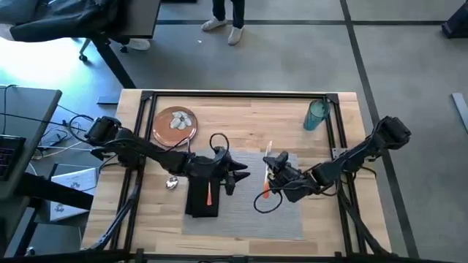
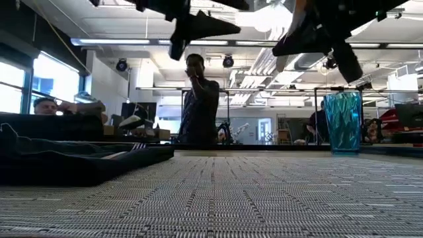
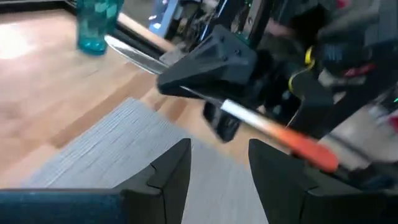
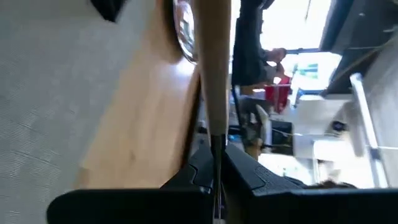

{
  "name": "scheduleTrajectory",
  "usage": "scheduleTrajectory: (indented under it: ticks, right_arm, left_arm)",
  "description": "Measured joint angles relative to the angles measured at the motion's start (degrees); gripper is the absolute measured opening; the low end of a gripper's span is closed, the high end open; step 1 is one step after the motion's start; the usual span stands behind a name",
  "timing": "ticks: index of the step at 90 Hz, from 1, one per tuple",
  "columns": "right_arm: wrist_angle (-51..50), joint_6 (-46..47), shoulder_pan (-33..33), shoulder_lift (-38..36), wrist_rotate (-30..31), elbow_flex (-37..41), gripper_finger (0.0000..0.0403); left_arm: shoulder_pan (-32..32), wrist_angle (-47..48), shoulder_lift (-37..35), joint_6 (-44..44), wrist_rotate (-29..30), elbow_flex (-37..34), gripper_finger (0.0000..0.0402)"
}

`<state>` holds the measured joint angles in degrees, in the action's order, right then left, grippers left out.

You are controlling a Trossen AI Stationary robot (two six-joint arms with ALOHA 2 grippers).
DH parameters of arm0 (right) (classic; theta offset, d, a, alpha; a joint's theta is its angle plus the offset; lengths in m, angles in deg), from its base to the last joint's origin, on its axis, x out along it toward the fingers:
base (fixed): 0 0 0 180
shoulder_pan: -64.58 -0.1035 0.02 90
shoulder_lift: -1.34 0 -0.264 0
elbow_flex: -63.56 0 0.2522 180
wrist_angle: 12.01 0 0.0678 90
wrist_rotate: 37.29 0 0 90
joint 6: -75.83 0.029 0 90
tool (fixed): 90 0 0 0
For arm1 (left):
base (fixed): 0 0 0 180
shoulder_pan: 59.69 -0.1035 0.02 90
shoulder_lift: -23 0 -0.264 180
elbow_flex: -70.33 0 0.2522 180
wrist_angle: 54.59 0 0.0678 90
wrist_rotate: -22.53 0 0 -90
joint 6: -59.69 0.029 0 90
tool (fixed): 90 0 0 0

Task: Set table place
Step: Put the orange knife on the gray placemat

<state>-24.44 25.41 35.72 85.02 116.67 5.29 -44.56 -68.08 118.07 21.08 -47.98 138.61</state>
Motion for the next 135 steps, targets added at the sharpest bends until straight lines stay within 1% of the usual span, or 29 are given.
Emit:
scheduleTrajectory:
  ticks: [15, 28, 33, 39, 50, 71, 83, 101, 109, 120, 135]
  right_arm:
    - [2.0, -3.8, 0.0, 0.0, 0.0, 0.0, 0.0]
    - [2.0, -4.1, 0.1, 0.0, 0.0, 0.0, 0.0]
    - [1.9, -4.1, 0.1, 0.0, -0.1, 0.0, 0.0]
    - [1.9, -4.0, 0.2, 0.0, -0.2, 0.0, 0.0]
    - [1.4, -3.9, 0.3, 0.0, -1.2, 0.0, 0.0]
    - [1.4, -3.7, 0.3, 0.0, -1.2, 0.0, 0.0]
    - [1.0, -4.1, -0.4, 0.0, 0.7, -0.1, 0.0]
    - [0.8, -3.9, -2.4, -0.3, 2.0, 0.0, 0.0]
    - [-0.1, -3.3, -2.8, -0.3, 2.0, 0.0, 0.0]
    - [-2.7, 0.1, -2.6, -0.3, 2.0, 0.0, 0.0]
    - [-3.4, 1.1, -1.9, -0.1, 1.5, 0.0, 0.0]
  left_arm:
    - [-1.9, -6.1, 5.1, -6.3, -5.2, 0.0, 0.0147]
    - [-2.8, -16.5, 10.2, -10.9, -7.4, 0.1, 0.0147]
    - [-3.2, -19.8, 11.9, -12.2, -9.3, 0.6, 0.0147]
    - [-3.6, -21.2, 13.8, -13.4, -11.2, 1.7, 0.0147]
    - [-3.6, -23.3, 16.3, -14.0, -12.1, 3.6, 0.0147]
    - [-3.6, -23.6, 15.7, -12.2, -13.3, 4.6, 0.0147]
    - [-3.6, -22.4, 15.6, -11.8, -15.0, 4.4, 0.0147]
    - [-3.6, -21.2, 15.4, -12.2, -12.1, 2.3, 0.0147]
    - [-3.6, -23.9, 15.4, -12.2, -11.4, 2.2, 0.0147]
    - [-3.6, -26.9, 15.4, -12.3, -11.5, 2.2, 0.0147]
    - [-3.7, -27.9, 15.4, -13.8, -14.4, 2.2, 0.0147]
